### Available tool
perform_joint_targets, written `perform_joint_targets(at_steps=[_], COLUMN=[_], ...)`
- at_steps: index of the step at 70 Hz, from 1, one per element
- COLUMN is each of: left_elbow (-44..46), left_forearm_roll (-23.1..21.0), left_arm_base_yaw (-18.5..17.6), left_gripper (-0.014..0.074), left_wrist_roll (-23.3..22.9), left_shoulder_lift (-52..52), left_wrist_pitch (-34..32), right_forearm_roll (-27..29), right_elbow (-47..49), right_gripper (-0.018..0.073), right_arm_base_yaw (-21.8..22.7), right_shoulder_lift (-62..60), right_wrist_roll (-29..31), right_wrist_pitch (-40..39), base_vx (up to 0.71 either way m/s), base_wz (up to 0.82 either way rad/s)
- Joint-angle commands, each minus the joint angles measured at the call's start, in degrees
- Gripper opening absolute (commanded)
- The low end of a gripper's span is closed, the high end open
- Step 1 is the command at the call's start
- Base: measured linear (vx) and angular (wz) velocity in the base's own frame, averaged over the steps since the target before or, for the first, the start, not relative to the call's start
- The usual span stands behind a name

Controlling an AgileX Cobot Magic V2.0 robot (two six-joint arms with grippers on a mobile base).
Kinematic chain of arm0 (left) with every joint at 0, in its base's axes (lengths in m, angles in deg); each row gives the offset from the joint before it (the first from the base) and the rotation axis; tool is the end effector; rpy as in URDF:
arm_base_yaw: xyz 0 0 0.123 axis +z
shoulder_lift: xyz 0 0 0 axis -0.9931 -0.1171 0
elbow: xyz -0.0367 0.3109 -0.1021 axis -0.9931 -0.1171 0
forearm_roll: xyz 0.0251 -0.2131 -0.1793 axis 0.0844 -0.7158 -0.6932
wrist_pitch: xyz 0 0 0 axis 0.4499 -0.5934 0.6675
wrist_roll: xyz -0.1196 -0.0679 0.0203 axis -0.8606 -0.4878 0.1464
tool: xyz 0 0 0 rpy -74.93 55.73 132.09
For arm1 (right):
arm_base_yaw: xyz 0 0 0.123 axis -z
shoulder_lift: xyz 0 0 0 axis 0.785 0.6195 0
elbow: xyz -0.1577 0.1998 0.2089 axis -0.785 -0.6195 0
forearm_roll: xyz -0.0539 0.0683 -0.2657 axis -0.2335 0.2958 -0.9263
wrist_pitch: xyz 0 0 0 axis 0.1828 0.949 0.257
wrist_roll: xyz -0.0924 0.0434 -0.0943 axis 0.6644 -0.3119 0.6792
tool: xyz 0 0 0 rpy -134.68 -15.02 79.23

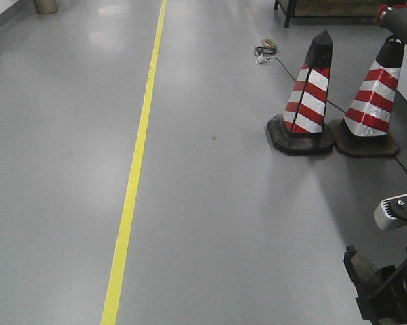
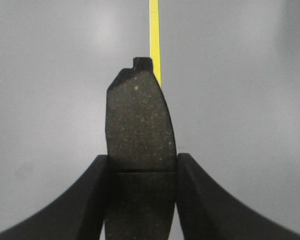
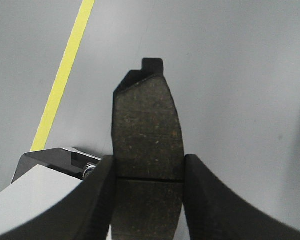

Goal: Move and align brake pads A on conveyor
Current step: 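Drive along the yellow floor line holding both pads, then drive past the striped cones up to the black conveyor belt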

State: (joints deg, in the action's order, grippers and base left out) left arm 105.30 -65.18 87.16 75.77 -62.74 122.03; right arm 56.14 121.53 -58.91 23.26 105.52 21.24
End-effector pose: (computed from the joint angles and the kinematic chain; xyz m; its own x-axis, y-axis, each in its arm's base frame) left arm 0.1454 0.0142 0.2720 -0.6882 -0.0124 -0.7254 -0.0667 0.9967 0.0462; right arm 0.1814 0.0473 0.2454 -0.8530 -0.2315 -0.4678 -0.3102 0.9457 0.0977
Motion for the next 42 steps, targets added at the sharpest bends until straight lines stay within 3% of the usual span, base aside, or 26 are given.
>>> perform_joint_targets(at_steps=[1,42], left_elbow=[1.62,1.62], left_forearm_roll=[-0.12,-0.12], left_arm_base_yaw=[-0.15,-0.15], left_gripper=[0.012,0.012], left_wrist_roll=[0.0,0.0], left_shoulder_lift=[0.03,0.03], left_wrist_pitch=[-4.2,-4.26], right_forearm_roll=[0.71,0.71], right_elbow=[1.6,1.6], right_gripper=[0.0,0.0], right_arm_base_yaw=[-0.04,-0.04], right_shoulder_lift=[-0.89,-0.89], right_wrist_roll=[0.43,0.43], right_wrist_pitch=[-2.34,-2.34], base_vx=[0.65,0.63], base_wz=[-0.03,-0.01])
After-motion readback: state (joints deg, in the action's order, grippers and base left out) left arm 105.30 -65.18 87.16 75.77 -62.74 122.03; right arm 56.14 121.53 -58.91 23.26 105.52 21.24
